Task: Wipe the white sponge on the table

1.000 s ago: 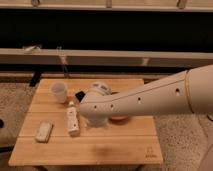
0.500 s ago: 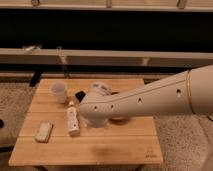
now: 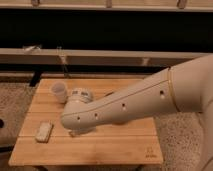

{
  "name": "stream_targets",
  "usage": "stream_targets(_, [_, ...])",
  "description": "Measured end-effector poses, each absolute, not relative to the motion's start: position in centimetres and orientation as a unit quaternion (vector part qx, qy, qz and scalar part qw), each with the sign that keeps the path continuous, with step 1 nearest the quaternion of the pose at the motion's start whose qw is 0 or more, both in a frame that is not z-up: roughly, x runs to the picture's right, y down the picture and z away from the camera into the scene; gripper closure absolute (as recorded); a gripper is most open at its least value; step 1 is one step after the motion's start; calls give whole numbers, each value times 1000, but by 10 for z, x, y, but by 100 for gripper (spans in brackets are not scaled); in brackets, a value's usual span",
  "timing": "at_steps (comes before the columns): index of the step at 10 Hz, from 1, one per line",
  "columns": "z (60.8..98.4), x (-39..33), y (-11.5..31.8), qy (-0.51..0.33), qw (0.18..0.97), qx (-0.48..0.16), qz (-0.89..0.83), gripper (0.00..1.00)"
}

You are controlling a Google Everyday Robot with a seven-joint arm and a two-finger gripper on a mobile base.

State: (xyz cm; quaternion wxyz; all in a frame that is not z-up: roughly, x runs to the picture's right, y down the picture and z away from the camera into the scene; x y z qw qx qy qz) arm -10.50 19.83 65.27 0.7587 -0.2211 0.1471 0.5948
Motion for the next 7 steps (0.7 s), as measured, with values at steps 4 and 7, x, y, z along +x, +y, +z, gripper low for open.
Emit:
stream_targets(4, [654,-154,212,144,788,-230,552,35])
stream_targets(7, [659,-188,222,145,804,-238,526,35])
